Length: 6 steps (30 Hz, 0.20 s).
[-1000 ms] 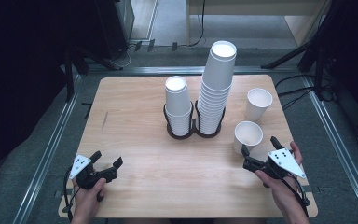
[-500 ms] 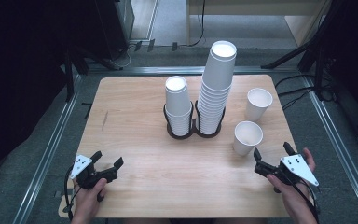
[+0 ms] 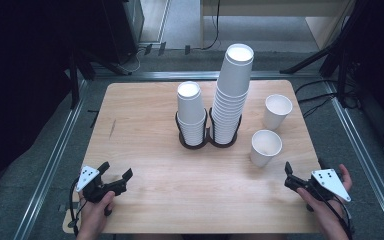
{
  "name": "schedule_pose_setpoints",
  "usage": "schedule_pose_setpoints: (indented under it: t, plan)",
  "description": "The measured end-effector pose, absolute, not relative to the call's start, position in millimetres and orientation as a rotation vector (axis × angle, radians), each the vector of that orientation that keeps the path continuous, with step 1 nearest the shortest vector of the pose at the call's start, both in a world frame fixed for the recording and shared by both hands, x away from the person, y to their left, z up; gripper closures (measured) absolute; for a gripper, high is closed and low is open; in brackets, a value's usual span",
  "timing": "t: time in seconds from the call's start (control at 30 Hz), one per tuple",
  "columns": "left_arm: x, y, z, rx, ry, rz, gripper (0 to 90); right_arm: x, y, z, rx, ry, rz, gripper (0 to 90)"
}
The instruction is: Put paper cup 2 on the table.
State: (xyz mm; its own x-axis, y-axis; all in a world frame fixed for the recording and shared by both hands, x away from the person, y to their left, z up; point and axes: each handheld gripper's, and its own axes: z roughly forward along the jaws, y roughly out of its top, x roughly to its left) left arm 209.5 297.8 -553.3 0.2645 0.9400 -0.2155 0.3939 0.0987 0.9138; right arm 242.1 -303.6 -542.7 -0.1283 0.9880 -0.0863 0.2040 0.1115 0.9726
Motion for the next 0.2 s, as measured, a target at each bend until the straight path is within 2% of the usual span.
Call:
schedule_pose_setpoints:
  t: [0.2]
  plan:
    - [209.6, 297.6, -553.3, 1.485, 1.31, 0.654, 1.6, 243.7, -304.6, -544.5, 1.25, 1.504, 1.106, 0.0]
